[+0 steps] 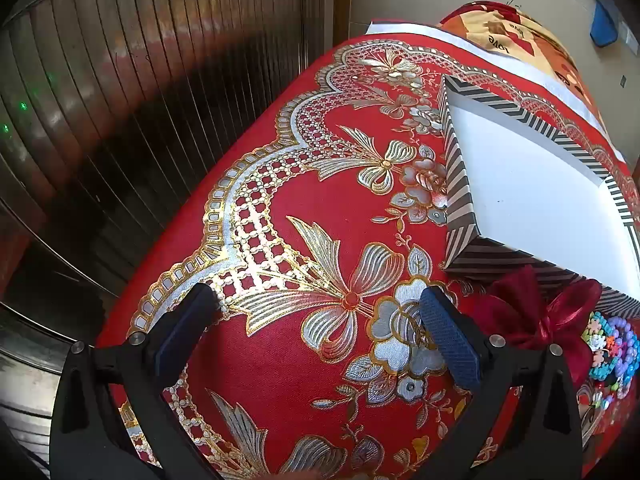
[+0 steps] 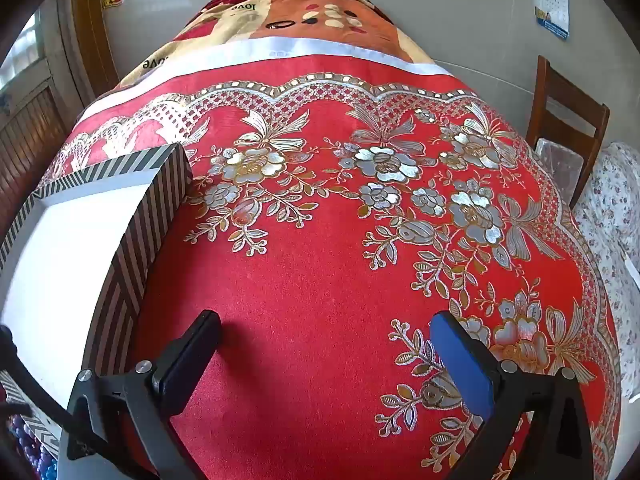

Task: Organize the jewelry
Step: 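Move both grippers toward the jewelry lying beside the white tray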

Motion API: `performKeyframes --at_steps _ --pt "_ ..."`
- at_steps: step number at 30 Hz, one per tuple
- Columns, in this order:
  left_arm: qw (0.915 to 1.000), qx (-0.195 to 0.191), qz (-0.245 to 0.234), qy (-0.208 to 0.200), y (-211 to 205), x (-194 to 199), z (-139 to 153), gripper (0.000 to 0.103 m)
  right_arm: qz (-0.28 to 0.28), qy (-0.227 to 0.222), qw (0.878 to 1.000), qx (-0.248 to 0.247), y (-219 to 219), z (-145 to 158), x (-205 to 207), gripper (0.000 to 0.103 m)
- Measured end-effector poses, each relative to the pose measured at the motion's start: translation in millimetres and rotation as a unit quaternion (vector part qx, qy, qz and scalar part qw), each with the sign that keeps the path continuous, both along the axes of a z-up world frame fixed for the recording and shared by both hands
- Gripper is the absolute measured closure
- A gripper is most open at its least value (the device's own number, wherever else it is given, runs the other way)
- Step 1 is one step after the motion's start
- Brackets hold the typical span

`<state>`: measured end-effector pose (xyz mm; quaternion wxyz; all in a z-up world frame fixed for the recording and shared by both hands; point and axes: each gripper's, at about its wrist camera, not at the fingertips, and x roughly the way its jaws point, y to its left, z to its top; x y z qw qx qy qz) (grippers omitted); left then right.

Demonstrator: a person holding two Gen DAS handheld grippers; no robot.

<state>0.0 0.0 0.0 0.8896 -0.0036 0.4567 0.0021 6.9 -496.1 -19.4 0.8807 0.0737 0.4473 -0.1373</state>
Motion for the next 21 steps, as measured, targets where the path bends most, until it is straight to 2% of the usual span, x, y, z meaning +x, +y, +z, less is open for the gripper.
performKeyframes --at_steps 12,16,18,20,21 --pt "1.0 -0.001 0.007 0.002 0.8 -1.1 -0.1 0.0 0.001 0.004 1.0 0.0 -0.1 0.2 0.7 0.0" --pt "1.0 -0.001 -0.003 0.006 -1.4 -9.8 -0.2 0.0 0.022 0.05 0.998 0.016 -0.6 2.7 -0.3 0.0" --pt "0.9999 0.0 -0.009 0.01 -3.2 -8.5 1.2 0.0 0.01 0.067 0.998 0.013 1.1 6.1 -11.8 0.002" --pt "0.9998 0.0 -0.011 0.018 -3.5 -11.8 1.8 0.0 0.0 0.062 0.998 -0.002 0.7 13.4 -25.9 0.009" --pt "0.9997 0.0 -0.009 0.021 -3.1 -13.3 2.0 0.0 0.0 0.053 0.999 -0.011 4.2 20.3 -36.2 0.009"
